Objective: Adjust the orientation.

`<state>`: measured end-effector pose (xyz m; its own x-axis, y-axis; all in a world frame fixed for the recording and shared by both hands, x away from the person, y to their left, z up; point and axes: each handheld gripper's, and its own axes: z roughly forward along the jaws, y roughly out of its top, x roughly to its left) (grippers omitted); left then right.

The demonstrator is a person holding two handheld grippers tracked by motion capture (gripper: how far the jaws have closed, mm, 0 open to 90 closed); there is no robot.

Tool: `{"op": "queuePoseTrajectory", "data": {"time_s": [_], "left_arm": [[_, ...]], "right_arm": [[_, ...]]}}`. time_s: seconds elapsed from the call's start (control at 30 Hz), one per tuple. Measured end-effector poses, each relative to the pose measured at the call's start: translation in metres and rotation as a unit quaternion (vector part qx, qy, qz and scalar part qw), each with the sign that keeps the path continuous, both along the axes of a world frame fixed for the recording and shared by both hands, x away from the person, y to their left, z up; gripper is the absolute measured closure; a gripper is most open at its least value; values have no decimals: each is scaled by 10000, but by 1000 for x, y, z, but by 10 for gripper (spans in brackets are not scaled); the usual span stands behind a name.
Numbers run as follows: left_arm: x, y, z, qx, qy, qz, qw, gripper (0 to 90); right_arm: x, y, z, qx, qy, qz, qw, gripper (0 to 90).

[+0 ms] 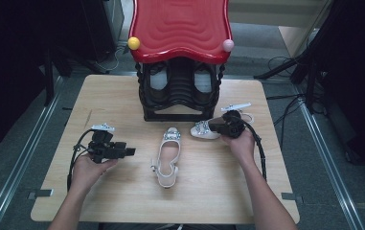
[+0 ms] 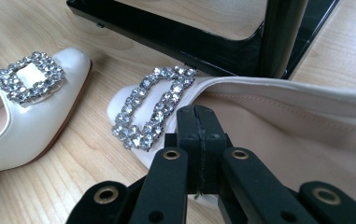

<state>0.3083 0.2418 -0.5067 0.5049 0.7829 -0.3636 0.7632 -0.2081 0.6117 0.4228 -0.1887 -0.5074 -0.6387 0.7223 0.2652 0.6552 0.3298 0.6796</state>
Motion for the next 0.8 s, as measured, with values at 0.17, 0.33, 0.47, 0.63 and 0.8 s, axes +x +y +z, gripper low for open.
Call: {"op": "queuePoseTrajectory", "data": {"time_s": [0.17,0.33,0.47,0.63,0.8], "left_arm": [[-1,1,0,-22,-7,4,10000,410],[0,0,0,-7,-5,-27,10000,410],[0,-1,0,3,-2,-37,10000,410],[0,0,0,-2,-20,-34,10000,410],[-1,-1,1,-24,-37,-27,10000,410]], "right_arm": [[0,-17,23,-27,-440,-317,9985,900],[4,-47,38,12,-637,-647,9959,900],[6,-61,44,-5,-744,-803,9940,900],[9,-76,38,-39,-654,-954,9933,900],[11,-75,26,-144,-427,-745,9962,900]]}}
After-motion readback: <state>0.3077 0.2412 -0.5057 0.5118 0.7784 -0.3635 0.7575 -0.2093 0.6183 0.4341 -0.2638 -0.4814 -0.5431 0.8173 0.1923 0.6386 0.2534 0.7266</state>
